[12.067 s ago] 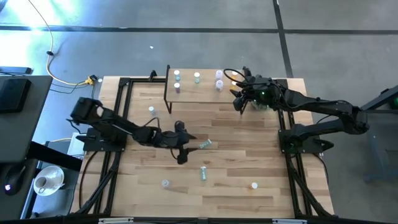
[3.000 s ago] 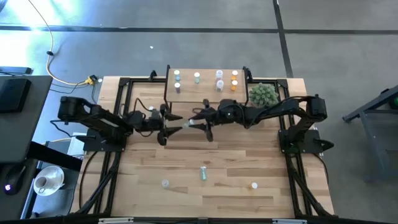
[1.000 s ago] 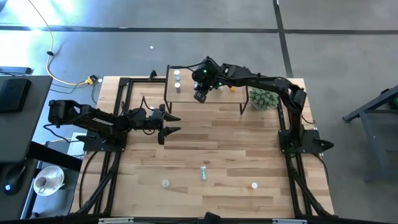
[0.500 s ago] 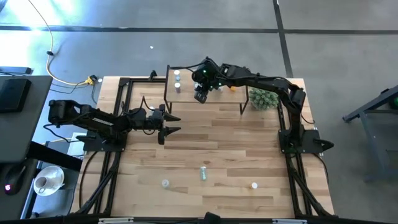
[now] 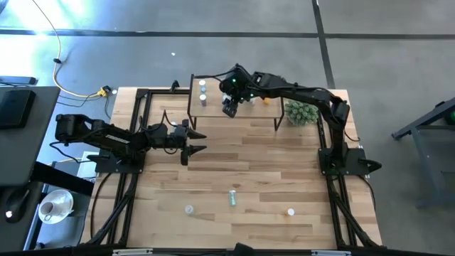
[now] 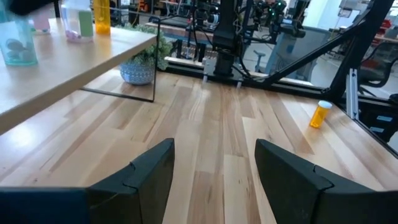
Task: Pick and place medicine bottles onto shelf by color
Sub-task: Put the blue pill bottle on the shelf aligned with the other blue pill bottles
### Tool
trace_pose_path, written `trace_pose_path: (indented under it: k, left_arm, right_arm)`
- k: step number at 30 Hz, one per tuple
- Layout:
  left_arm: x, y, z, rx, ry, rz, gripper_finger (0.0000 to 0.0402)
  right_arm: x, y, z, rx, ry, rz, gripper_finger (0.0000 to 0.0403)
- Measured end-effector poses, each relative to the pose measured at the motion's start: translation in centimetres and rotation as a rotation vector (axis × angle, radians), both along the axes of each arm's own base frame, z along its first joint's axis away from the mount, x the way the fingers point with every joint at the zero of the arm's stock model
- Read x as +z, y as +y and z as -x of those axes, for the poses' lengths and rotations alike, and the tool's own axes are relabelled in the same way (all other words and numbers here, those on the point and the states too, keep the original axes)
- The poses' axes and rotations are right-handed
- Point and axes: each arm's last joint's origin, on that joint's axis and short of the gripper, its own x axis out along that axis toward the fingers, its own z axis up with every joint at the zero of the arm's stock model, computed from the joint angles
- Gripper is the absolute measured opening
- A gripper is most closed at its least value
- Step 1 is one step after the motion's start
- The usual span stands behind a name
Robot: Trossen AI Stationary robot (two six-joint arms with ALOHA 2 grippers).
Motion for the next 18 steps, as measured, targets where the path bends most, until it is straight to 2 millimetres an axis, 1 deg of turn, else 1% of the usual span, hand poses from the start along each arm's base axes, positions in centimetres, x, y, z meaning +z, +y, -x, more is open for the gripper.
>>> trace_pose_path:
  k: [3, 7, 13, 18]
  left_arm:
    - [-0.1, 0.0, 0.0, 0.008, 0.013, 0.002, 0.0211]
    - [-0.3, 0.1, 0.1, 0.031, 0.027, 0.002, 0.0211]
    - [-0.4, 0.1, 0.1, 0.045, 0.041, 0.004, 0.0211]
    - [-0.6, 0.3, 0.2, 0.109, 0.064, -0.001, 0.0211]
  right_arm:
    - [1.2, 0.1, 0.1, -0.001, -0.008, 0.001, 0.0206]
    - [3.2, 0.6, 0.2, -0.001, -0.025, -0.004, 0.0206]
    - [6.2, 2.2, 0.9, 0.03, 0.01, -0.019, 0.0206]
    - [8.4, 3.9, 1.7, 0.067, 0.044, -0.027, 0.0206]
